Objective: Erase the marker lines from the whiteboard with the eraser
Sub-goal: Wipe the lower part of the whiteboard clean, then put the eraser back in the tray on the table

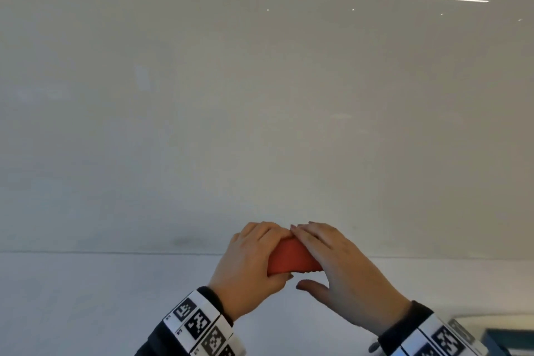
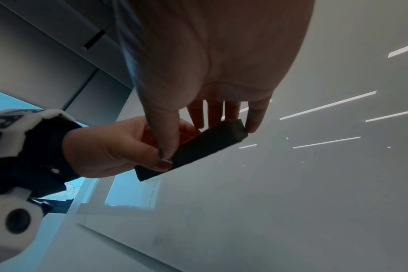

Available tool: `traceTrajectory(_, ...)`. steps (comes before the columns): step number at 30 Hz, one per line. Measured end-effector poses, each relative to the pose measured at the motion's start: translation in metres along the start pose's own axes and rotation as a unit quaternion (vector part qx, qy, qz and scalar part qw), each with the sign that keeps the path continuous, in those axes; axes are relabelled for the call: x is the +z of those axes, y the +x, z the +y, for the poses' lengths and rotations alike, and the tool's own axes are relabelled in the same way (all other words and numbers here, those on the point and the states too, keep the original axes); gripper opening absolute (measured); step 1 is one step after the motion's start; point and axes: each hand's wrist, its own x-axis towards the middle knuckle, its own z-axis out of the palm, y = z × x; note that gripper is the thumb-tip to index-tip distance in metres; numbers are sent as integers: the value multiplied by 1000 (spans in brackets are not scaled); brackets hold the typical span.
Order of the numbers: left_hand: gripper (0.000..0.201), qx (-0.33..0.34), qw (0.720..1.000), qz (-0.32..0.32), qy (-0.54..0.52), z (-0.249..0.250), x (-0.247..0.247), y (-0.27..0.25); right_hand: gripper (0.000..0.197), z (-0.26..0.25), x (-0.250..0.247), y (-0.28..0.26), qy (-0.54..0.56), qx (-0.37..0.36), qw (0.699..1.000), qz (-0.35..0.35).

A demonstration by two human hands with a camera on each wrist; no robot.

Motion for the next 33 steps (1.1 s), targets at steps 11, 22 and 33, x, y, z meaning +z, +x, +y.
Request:
traceTrajectory(11,47,-14,999,-8,-41,66,25,-7,69,22,-20,-61,-16,35,999,29)
traceTrajectory(22,49,34,997,-51,-54,100,35,-13,66,16,-29,-112,-15,103,994,44)
traceTrajectory(33,54,45,995,-72,-50,179,112,16,64,93,-51,-190,-17,137,990,14)
